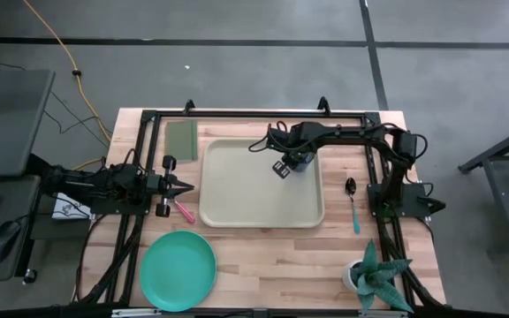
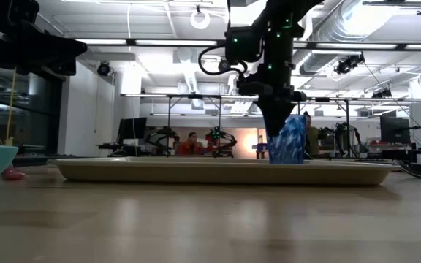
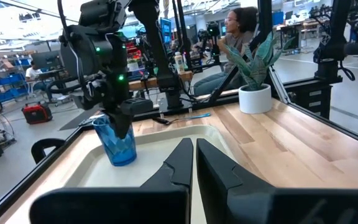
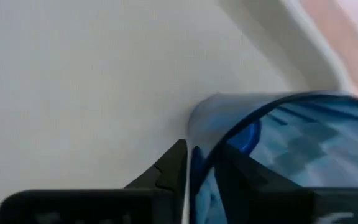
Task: Pick and place plate/cup/fork/spoon on tray
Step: Put the blue glass on the top right of the light brown serving tray, then put the light blue plate on the light brown serving tray at the bottom left of the blue glass
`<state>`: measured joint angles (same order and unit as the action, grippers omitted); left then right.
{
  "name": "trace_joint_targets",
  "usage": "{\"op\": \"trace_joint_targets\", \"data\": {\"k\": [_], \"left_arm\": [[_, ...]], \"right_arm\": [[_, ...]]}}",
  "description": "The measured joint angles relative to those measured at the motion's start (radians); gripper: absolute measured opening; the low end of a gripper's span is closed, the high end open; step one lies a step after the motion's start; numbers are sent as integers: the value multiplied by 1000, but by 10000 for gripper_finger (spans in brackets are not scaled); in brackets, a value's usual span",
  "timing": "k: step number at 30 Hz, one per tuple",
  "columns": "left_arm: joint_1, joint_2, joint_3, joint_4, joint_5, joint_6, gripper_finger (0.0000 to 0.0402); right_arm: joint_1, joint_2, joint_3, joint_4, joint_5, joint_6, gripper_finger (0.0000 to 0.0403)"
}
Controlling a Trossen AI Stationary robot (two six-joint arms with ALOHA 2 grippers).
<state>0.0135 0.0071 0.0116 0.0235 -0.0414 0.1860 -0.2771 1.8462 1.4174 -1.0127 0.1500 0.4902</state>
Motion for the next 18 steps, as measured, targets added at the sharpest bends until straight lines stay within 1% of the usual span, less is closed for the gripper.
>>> {"op": "trace_joint_targets", "data": {"k": [6, 13, 18], "left_arm": [[0, 0, 0, 0, 0, 0, 3], [0, 0, 0, 0, 0, 0, 3], [0, 0, 0, 0, 0, 0, 3]], "right_arm": [[0, 0, 30, -20, 92, -45, 126], [3, 0, 138, -140, 97, -72, 173], [16, 0, 210, -242, 105, -70, 187]]}}
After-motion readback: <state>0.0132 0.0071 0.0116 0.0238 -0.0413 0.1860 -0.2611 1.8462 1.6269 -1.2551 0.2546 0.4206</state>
